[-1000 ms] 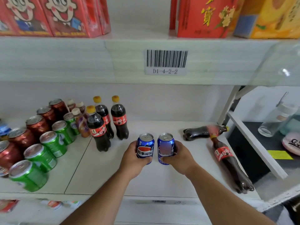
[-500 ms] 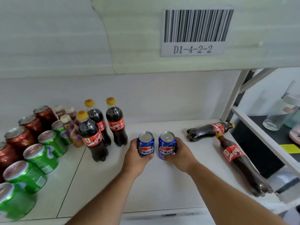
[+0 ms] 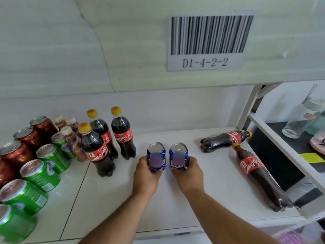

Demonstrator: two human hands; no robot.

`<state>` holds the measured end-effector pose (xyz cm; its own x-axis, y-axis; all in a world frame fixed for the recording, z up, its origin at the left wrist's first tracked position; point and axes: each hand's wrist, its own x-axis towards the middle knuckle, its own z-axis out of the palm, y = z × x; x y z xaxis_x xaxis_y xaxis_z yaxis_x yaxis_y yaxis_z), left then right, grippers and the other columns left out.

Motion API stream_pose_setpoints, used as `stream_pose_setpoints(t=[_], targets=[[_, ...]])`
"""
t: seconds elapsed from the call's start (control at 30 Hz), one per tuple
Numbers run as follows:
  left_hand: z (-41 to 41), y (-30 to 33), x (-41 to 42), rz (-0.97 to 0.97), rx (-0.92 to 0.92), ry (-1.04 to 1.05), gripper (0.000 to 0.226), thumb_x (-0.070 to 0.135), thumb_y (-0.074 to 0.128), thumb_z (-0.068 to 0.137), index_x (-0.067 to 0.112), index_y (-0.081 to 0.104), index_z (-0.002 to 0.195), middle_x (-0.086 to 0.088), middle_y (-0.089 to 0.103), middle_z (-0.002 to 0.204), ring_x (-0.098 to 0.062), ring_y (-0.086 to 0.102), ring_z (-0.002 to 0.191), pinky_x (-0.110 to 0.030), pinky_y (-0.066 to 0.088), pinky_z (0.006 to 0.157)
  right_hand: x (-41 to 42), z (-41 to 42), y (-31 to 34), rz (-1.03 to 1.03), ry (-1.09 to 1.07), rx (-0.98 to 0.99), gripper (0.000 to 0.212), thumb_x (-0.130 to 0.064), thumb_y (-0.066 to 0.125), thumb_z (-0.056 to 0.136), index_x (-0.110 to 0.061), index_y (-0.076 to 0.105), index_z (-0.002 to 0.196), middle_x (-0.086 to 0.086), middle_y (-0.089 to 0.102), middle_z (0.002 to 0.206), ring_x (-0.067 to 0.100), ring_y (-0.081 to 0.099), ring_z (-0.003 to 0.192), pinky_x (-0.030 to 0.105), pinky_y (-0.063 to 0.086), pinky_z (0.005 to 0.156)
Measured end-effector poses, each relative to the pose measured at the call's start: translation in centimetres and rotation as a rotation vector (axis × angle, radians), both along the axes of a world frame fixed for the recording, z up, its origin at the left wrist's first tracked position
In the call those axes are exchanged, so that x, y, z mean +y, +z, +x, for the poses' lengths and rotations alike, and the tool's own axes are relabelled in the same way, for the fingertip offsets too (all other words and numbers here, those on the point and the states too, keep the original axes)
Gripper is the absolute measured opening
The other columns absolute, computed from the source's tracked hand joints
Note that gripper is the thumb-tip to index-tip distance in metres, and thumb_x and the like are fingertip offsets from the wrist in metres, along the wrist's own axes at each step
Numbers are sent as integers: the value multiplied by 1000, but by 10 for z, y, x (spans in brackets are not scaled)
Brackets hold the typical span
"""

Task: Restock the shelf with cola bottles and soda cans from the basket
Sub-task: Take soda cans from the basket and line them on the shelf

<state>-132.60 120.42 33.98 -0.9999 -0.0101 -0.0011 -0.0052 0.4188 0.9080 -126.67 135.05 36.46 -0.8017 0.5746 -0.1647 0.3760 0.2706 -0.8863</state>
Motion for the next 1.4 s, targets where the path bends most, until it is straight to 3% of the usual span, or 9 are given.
stream_pose_setpoints(t=[0.07, 0.23, 0.57, 0.83, 0.97, 1.03, 1.1, 1.23, 1.4], targets=[[-3, 0, 1, -9, -8, -3, 55, 17, 90, 78, 35, 54, 115, 20, 66, 100, 0, 66, 89, -24, 53, 81, -1, -5, 0, 9, -7, 8, 39, -29, 82, 86, -30, 52, 111, -7, 68, 101, 18, 67, 92, 28, 52, 81], [-21, 5, 7, -25, -28, -15, 54, 14, 89, 78, 30, 56, 117, 16, 65, 99, -11, 69, 93, -28, 56, 84, 5, -24, 2, 20, -9, 0, 41, -29, 81, 87, -23, 57, 119, -4, 71, 106, 18, 67, 93, 27, 51, 80], [-57, 11, 23, -107, -40, -25, 57, 19, 90, 75, 22, 60, 123, 3, 75, 112, -18, 73, 100, -42, 61, 92, 21, -59, 12, 50, 11, -48, 48, -30, 83, 86, -18, 58, 126, -5, 67, 102, 19, 65, 91, 30, 52, 80], [-62, 14, 22, -157, -91, -46, 52, 21, 90, 76, 22, 57, 117, 4, 75, 107, -17, 72, 94, -37, 59, 87, 26, -69, 18, 66, 55, -121, 48, -29, 80, 88, -16, 57, 127, 4, 72, 113, 21, 63, 91, 30, 50, 78], [-58, 22, 22, -181, -130, -62, 59, 22, 90, 76, 17, 57, 125, 2, 73, 112, -17, 68, 96, -29, 52, 81, 30, -62, 24, 55, 73, -164, 65, -33, 81, 88, -12, 49, 142, 10, 69, 126, 27, 65, 101, 31, 50, 77], [-51, 28, 19, -220, -149, -68, 66, 22, 88, 78, 13, 54, 135, 1, 67, 120, -18, 63, 100, -27, 47, 82, 30, -54, 30, 61, 81, -192, 79, -32, 78, 92, -10, 38, 157, 13, 63, 140, 31, 63, 120, 29, 46, 79], [-40, 35, 15, -274, -177, -75, 77, 26, 85, 82, 12, 46, 147, -3, 60, 134, -23, 60, 115, -27, 44, 88, 28, -45, 35, 74, 100, -224, 79, -29, 73, 97, -11, 32, 161, 14, 58, 148, 32, 59, 130, 27, 44, 82], [-9, 57, 0, -369, -213, -89, 83, 37, 76, 91, 18, 34, 160, -5, 43, 161, -24, 49, 142, -32, 41, 109, 18, -17, 45, 144, 214, -255, 68, -30, 67, 100, -15, 36, 159, 9, 56, 152, 30, 59, 130, 29, 49, 89], [41, 87, -24, -512, -225, -45, 81, 44, 70, 95, 24, 31, 162, 0, 35, 167, -20, 41, 149, -35, 36, 118, 11, 10, 65, 366, 580, -303, 78, -53, 60, 100, -22, 27, 164, 3, 45, 163, 27, 50, 143, 37, 46, 113]])
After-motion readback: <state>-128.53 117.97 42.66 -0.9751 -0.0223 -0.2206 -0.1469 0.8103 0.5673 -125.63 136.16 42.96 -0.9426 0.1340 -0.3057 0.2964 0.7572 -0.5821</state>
